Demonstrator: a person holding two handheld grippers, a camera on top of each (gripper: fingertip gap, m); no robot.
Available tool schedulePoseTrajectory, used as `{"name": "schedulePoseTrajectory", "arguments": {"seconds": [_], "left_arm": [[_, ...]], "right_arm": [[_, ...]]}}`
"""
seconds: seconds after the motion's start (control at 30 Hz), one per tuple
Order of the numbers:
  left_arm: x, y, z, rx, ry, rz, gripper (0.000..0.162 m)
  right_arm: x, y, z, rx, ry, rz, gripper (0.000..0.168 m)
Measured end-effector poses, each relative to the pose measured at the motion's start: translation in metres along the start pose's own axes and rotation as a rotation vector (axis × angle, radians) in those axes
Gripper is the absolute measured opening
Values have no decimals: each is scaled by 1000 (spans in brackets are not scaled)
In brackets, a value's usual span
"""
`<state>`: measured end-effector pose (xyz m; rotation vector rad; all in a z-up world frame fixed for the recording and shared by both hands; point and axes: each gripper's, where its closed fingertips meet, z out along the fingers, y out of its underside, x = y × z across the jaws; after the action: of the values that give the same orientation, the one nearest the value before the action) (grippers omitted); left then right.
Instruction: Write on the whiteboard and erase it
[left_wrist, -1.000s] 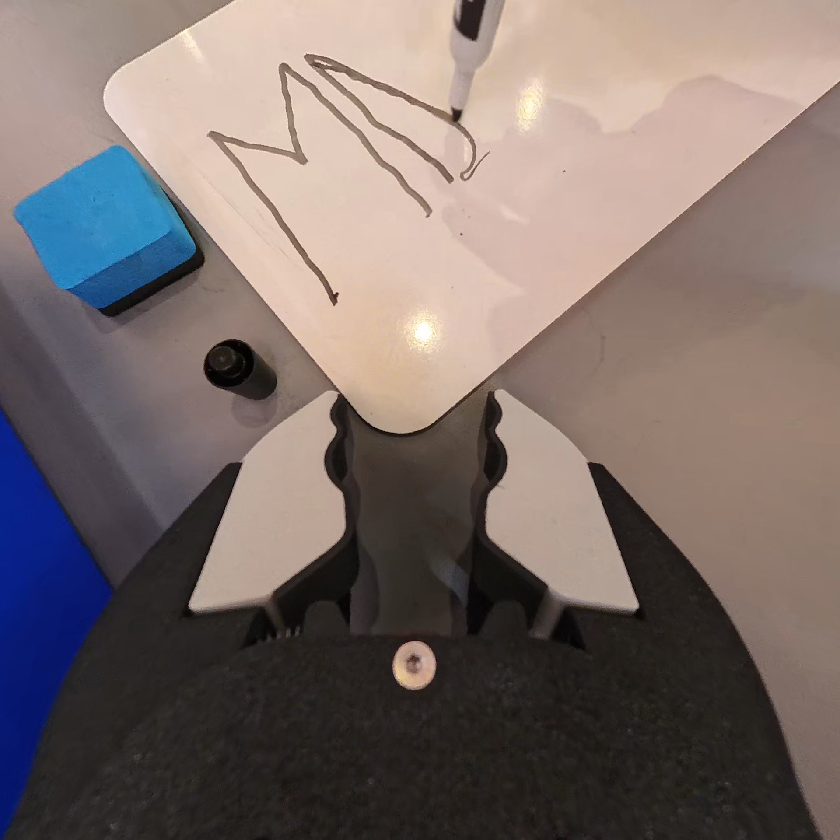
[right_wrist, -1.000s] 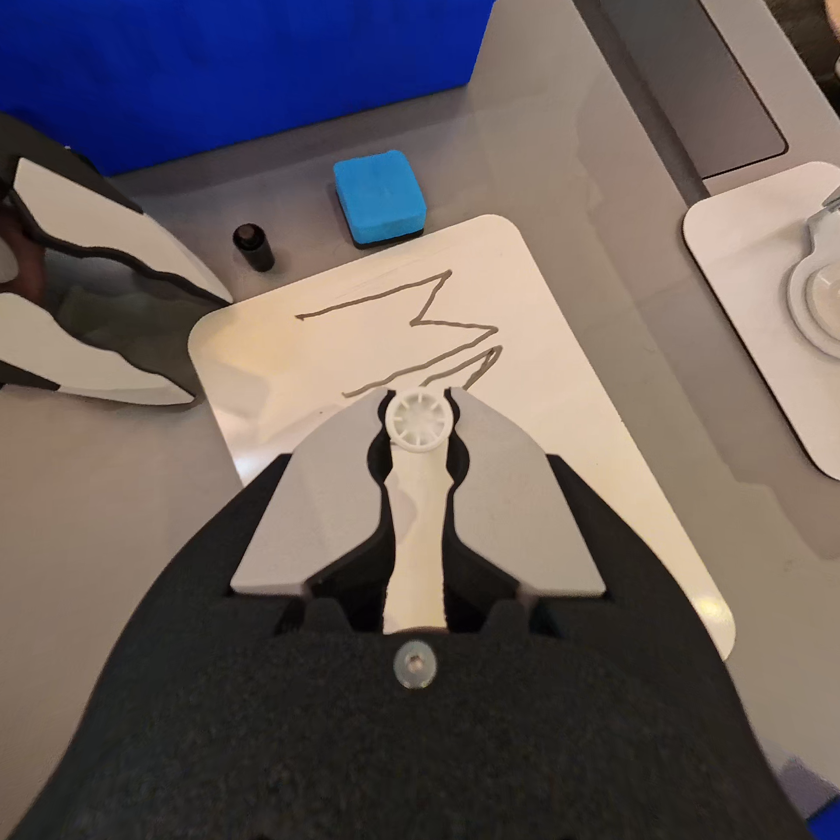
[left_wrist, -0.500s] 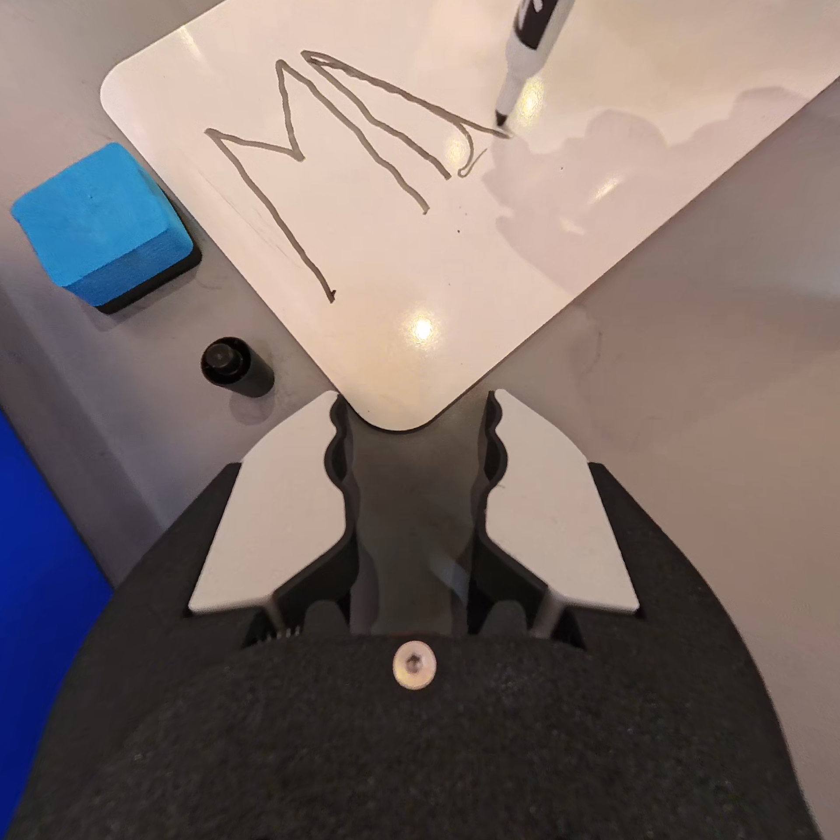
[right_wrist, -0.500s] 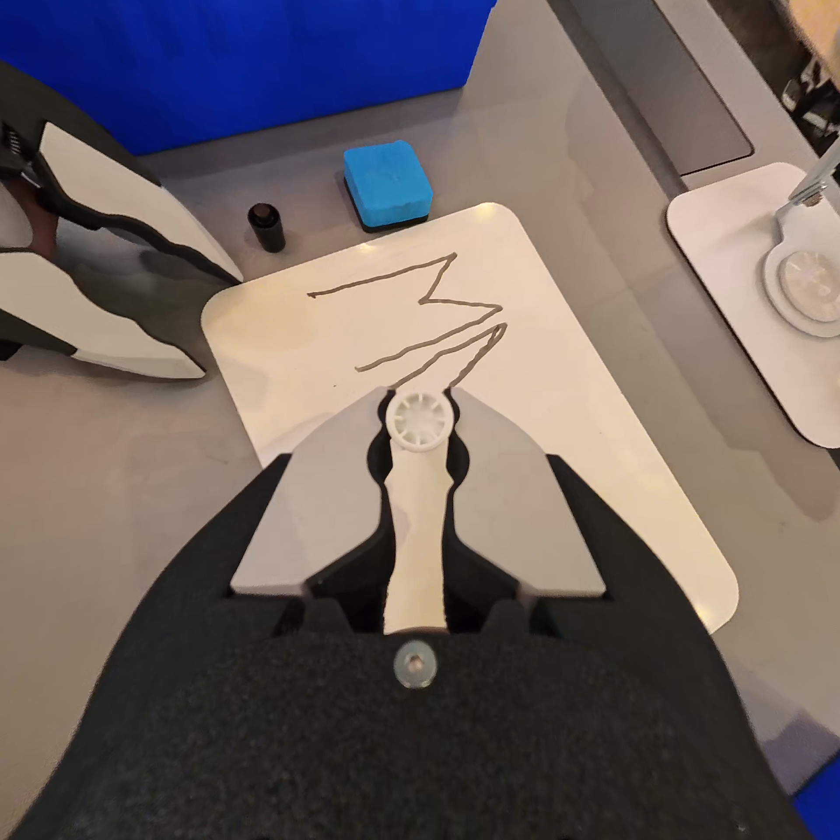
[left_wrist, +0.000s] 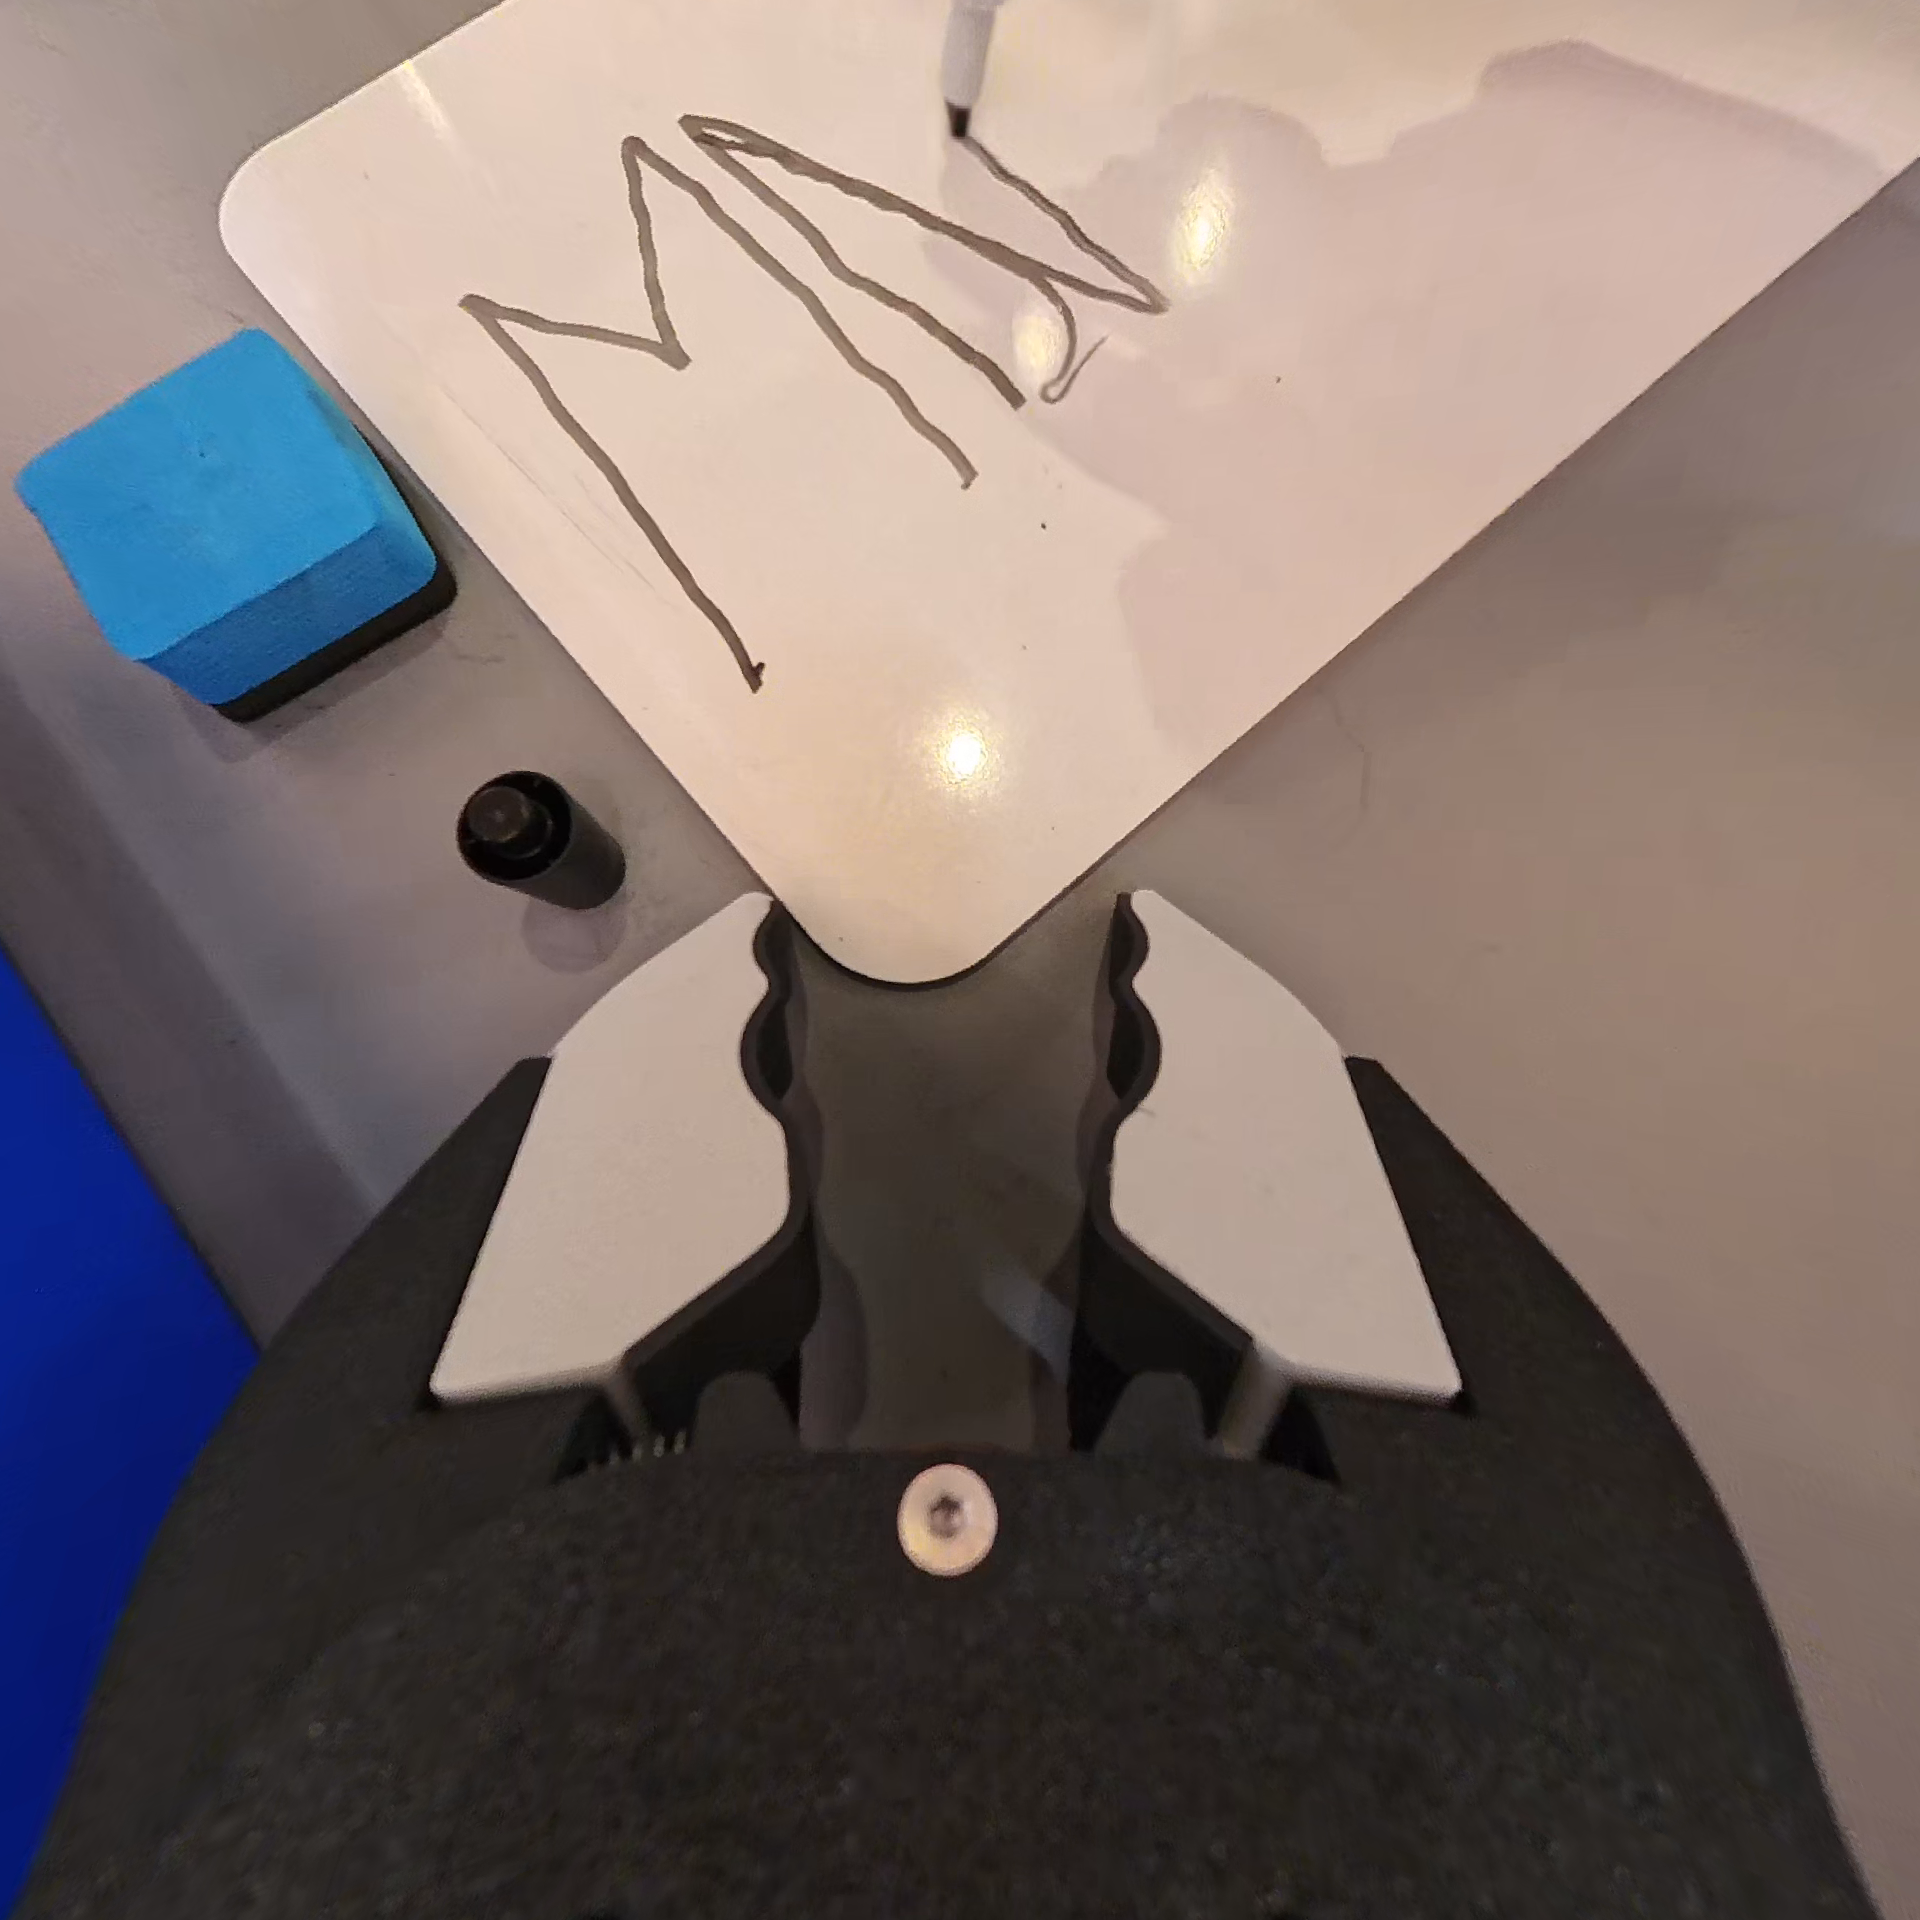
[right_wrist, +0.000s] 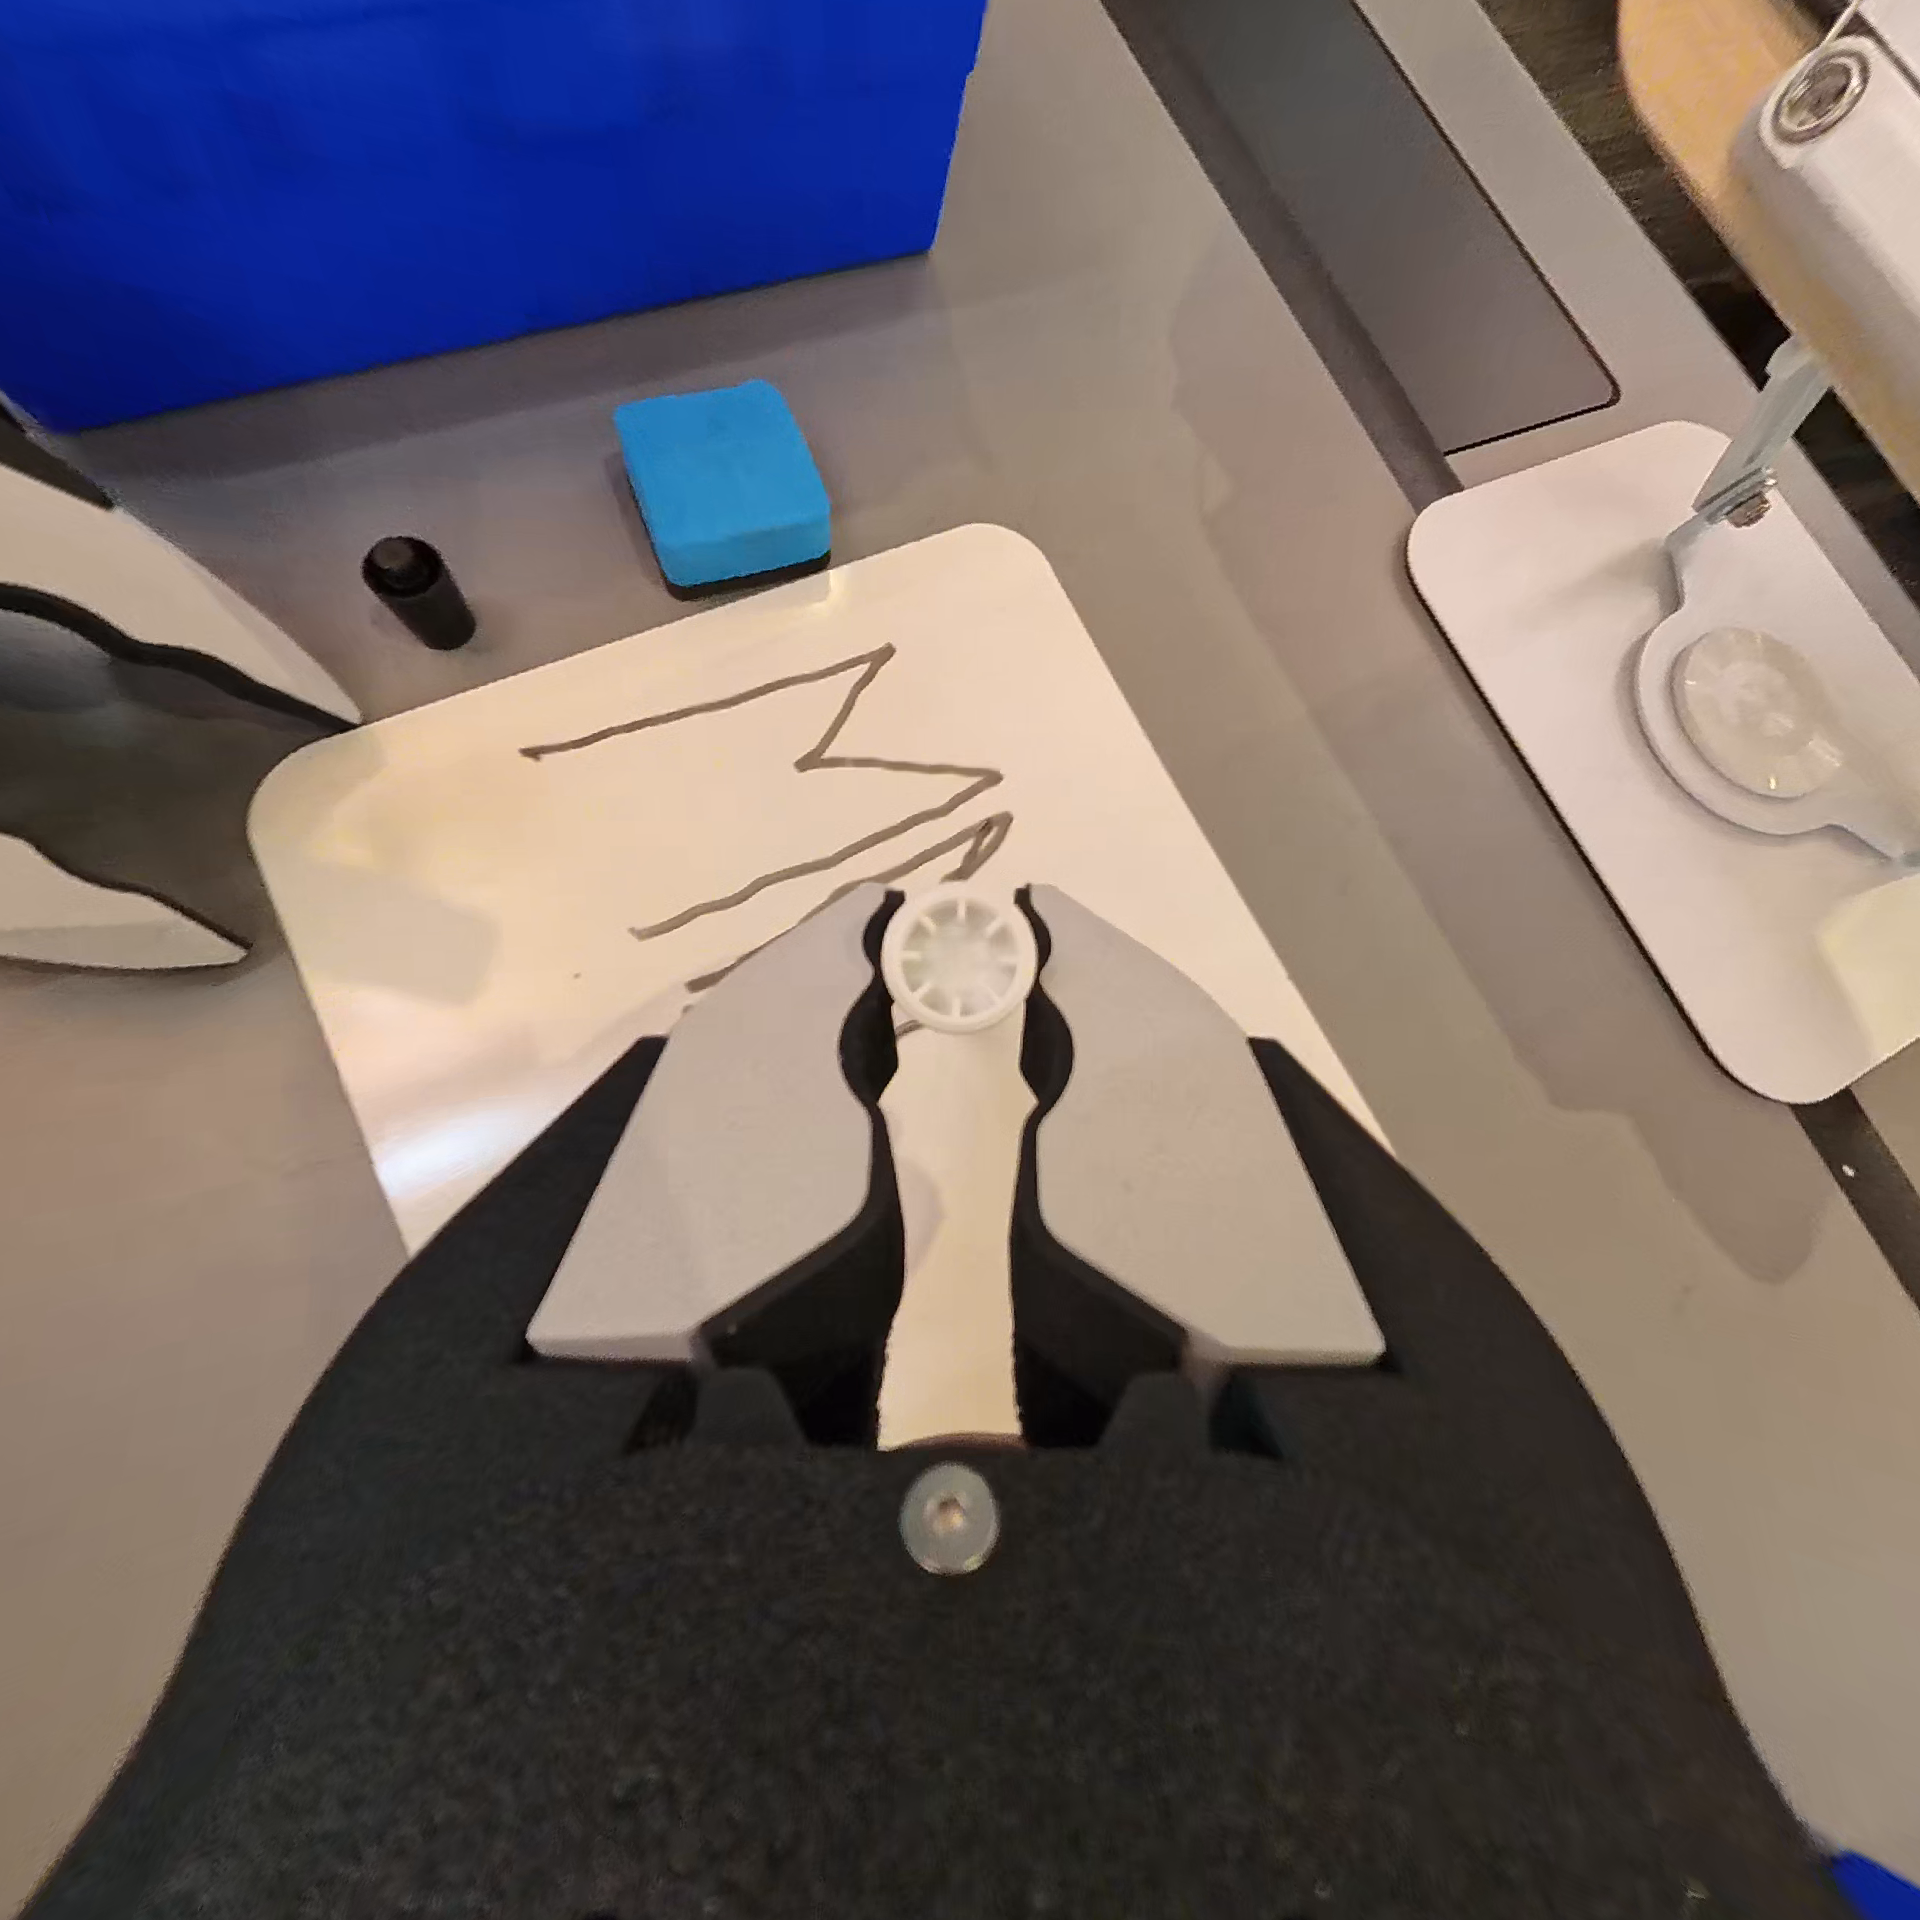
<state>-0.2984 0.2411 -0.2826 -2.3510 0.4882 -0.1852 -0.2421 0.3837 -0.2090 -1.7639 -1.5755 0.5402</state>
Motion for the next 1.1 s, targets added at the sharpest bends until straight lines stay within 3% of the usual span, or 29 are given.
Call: {"name": "schedulePoseTrajectory", "arguments": {"seconds": [0.53, 0.7, 0.87, 1.1], "left_arm": [[0, 0, 0, -1, 3, 4, 59], [1, 0, 0, 0, 5, 4, 60], [1, 0, 0, 2, 7, 6, 60], [1, 0, 0, -3, 8, 8, 60]], "right_arm": [[38, -12, 20, 6, -19, 15, 20], [37, -22, -9, 87, 21, 49, 20], [42, 1, -15, 91, 100, 132, 20], [52, 4, -9, 67, 115, 151, 20]]}}
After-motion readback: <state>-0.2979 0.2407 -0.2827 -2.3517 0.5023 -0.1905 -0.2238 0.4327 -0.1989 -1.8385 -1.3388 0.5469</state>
